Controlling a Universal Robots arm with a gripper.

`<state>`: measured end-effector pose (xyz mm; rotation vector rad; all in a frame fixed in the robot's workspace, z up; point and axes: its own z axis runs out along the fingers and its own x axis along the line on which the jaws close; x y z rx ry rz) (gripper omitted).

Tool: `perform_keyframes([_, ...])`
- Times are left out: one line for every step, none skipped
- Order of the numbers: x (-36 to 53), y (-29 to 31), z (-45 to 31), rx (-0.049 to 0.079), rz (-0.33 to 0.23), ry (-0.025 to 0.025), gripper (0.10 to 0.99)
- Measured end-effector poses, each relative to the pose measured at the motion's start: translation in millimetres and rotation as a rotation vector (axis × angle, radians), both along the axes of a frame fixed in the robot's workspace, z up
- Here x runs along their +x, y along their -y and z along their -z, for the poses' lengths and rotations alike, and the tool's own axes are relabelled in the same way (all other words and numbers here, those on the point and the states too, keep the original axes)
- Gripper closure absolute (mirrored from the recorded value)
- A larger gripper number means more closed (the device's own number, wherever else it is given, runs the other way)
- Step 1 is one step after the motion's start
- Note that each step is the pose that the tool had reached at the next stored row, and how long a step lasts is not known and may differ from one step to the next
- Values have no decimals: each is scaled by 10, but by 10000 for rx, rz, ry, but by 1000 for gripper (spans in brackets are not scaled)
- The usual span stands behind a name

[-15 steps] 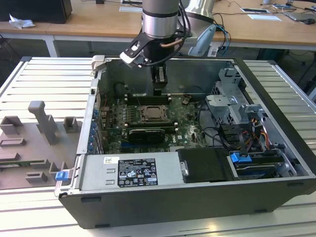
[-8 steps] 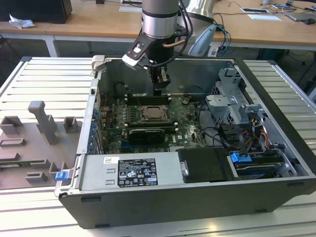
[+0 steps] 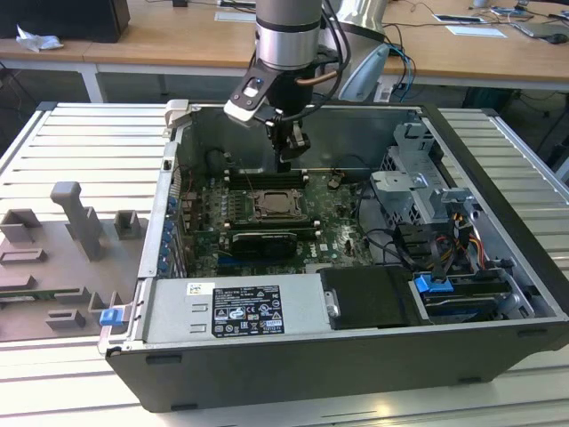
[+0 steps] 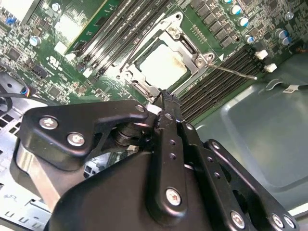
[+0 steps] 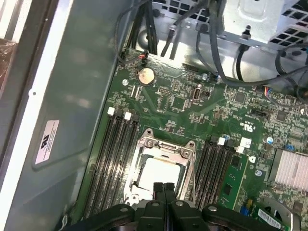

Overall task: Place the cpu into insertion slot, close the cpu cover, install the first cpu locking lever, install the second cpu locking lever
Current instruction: 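Install the first cpu locking lever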

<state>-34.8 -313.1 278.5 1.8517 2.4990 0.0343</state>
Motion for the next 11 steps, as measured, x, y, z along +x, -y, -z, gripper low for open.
perform_keyframes([0,0,0,0,-143,0,980])
perform_keyframes([0,0,0,0,-239,0,980])
perform_keyframes([0,0,0,0,-324,0,980])
perform_keyframes([0,0,0,0,-454,0,980])
perform_keyframes([0,0,0,0,-628,0,980])
perform_keyframes([0,0,0,0,-691,0,980])
perform_keyframes([0,0,0,0,-756,0,980])
perform_keyframes([0,0,0,0,-874,0,980])
perform_keyframes([0,0,0,0,-998,0,980])
perform_keyframes([0,0,0,0,-1067,0,980])
perform_keyframes([0,0,0,0,-1139,0,980])
